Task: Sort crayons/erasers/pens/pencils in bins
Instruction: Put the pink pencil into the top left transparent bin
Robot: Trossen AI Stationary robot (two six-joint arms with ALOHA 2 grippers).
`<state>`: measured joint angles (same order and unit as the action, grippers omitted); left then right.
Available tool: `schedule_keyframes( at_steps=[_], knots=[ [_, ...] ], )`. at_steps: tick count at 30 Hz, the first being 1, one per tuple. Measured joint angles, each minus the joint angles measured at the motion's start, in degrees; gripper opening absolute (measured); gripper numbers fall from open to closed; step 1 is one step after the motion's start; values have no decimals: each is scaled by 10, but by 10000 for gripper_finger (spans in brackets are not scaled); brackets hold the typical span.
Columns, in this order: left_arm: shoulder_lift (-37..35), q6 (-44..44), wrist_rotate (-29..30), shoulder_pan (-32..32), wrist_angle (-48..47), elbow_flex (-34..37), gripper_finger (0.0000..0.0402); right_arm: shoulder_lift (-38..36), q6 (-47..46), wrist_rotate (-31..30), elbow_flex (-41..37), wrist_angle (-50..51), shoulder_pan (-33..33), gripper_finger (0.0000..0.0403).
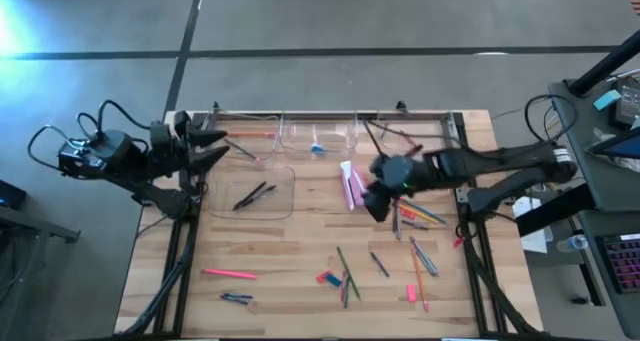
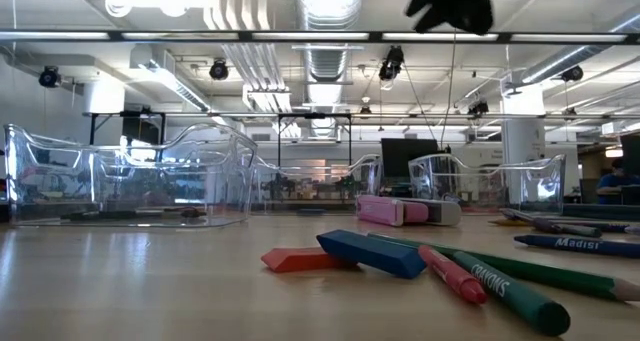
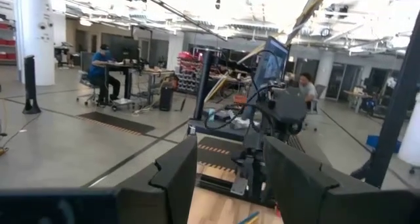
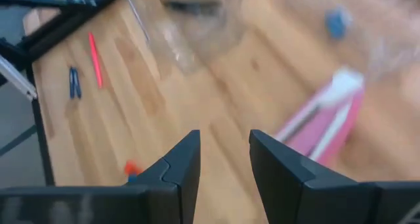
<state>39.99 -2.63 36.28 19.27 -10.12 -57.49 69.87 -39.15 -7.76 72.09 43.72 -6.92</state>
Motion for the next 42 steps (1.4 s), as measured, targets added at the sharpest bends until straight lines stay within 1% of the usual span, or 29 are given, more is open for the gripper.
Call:
schedule_keyframes(
  at_steps=[3, 6, 10, 12, 15, 19, 21, 24, 27, 31, 34, 42],
  knots=[
    [25, 0, -7, 0, -1, 0, 162, -33, -57, -1, -60, 0, -35, 121],
    [48, -7, -27, 0, -16, 0, 162, -59, -98, -17, -111, 1, -64, 121],
    [76, -65, -47, 0, -53, 0, 162, -90, -134, -24, -169, 2, -83, 121],
    [92, -94, -69, 0, -86, 0, 162, -105, -140, -27, -193, 2, -85, 122],
    [110, -131, -123, 0, -145, -17, 162, -126, -135, -29, -220, 2, -85, 123],
    [143, -182, -247, 0, -246, -43, 162, -151, -104, -29, -240, 4, -85, 123],
    [162, -203, -298, 0, -297, -56, 162, -161, -78, -30, -244, 5, -85, 123],
    [188, -225, -358, 4, -364, -84, 162, -171, -35, -44, -246, 7, -84, 121],
    [221, -227, -400, 13, -440, -102, 162, -177, -8, -73, -246, 7, -84, 121],
    [248, -226, -420, 27, -505, -107, 162, -178, 4, -93, -246, 10, -83, 125],
    [263, -222, -422, 34, -520, -89, 162, -177, 7, -94, -246, 10, -83, 124],
    [292, -210, -435, 60, -497, -27, 162, -177, -3, -110, -246, 10, -83, 119]
  ],
)
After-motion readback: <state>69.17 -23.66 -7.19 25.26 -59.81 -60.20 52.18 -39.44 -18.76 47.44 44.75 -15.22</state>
